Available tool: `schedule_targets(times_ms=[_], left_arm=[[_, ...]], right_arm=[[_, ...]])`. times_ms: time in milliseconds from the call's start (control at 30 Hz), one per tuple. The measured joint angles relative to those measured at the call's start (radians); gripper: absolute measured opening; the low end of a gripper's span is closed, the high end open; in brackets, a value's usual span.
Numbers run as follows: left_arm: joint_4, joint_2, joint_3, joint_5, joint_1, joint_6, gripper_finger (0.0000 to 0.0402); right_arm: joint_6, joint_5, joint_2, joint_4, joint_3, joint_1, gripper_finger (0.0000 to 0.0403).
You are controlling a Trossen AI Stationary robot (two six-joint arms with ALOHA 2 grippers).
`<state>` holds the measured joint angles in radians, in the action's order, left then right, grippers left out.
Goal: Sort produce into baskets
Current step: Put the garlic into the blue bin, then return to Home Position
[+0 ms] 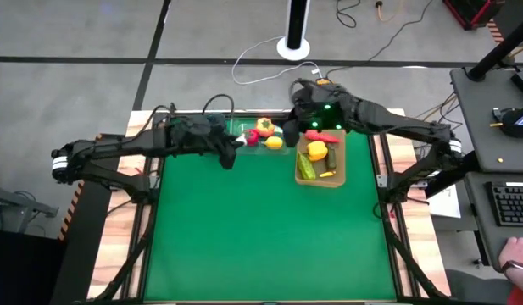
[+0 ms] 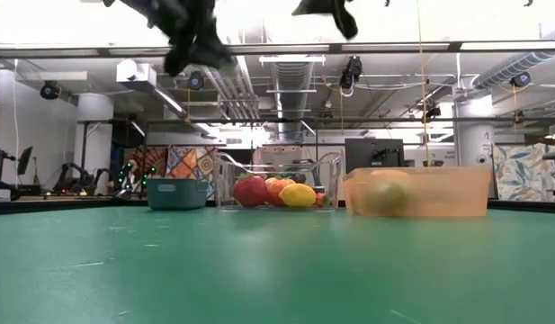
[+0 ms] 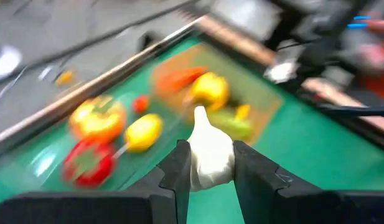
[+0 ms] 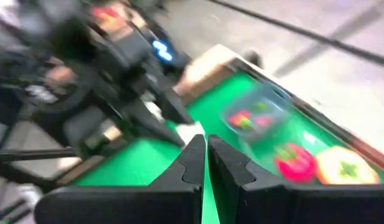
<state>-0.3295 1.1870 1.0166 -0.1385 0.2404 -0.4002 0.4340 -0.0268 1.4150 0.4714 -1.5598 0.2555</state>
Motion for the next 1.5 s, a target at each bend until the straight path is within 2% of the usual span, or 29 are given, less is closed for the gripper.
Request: schedule_targets(times_ms=[100,233,400,567,800,1033,1167,1267,1433,1500], left_arm=[[-0.196,0.008,-0.001,0.002,0.105,-0.07,0.0082],[-0.354,0.036,-0.018,0.012,0.262,-0.099,0.0082],[-0.373,0.136,-0.034,0.048,0.417,-0.076,0.0081],[-0.372,0.243,-0.026,0.051,0.479,-0.064,0.0087],[-0.376,0.339,0.004,0.049,0.48,-0.063,0.0142],[-0.387,0.31,0.022,0.046,0.467,-0.065,0.0196],[-0.445,0.223,0.046,0.043,0.429,-0.065,0.0209],[-0.451,0.11,0.053,0.046,0.367,-0.045,0.0211],[-0.425,-0.124,0.053,0.048,0.172,0.007,0.0208],[-0.412,-0.208,0.054,0.011,0.073,-0.017,0.0206]], right_arm=[[0.031,0.045,0.012,0.067,0.004,0.026,0.0011],[0.035,0.053,0.002,0.081,0.001,0.064,0.0012],[0.019,0.056,0.015,0.099,0.005,0.076,0.0013],[0.011,0.053,0.012,0.09,0.004,0.075,0.0013],[0.008,0.053,0.013,0.092,0.005,0.078,0.0013],[-0.013,0.048,0.013,0.046,-0.015,0.088,0.0013],[-0.092,0.044,0.013,-0.054,-0.059,0.109,0.0013],[-0.174,0.044,0.013,-0.182,-0.083,0.141,0.0013],[-0.335,-0.04,0.013,-0.395,-0.082,0.189,0.0013],[-0.362,-0.061,0.013,-0.432,-0.07,0.195,0.0013]])
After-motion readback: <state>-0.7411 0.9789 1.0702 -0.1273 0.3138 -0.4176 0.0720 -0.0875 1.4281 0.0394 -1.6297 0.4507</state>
